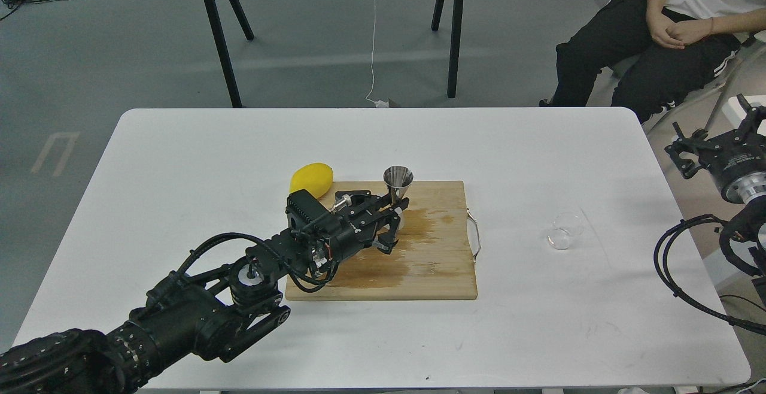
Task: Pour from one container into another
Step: 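Carry the jigger onto the cutting board beside the lemon, then set the jigger upright on the board and open the left gripper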
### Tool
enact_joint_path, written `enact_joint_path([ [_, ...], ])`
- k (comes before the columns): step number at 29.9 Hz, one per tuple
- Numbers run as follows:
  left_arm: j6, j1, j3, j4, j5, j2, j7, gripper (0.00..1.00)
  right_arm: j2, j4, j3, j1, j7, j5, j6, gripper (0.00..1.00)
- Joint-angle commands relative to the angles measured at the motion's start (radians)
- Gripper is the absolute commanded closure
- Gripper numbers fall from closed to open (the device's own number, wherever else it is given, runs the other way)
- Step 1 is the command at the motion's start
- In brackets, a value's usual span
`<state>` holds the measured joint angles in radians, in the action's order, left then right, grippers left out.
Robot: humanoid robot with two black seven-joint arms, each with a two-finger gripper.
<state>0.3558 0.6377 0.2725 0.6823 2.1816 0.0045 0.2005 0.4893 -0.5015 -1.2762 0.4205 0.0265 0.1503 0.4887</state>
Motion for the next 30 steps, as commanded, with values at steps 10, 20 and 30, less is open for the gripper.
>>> enact_joint_path([
  [10,0.000,-0.004,-0.010,-0.072,0.000,-0.005,-0.006,0.85,-0.001,0.000,0.001,-0.009,0.001,0.000,0.000,0.00],
  [20,0.000,-0.012,-0.009,-0.070,0.000,-0.005,-0.016,0.65,0.000,0.000,0.001,-0.009,0.001,0.000,0.000,0.00],
  [30,0.002,-0.012,-0.004,-0.056,0.000,-0.005,-0.019,0.41,-0.001,0.000,0.001,-0.014,0.001,0.000,0.000,0.00],
])
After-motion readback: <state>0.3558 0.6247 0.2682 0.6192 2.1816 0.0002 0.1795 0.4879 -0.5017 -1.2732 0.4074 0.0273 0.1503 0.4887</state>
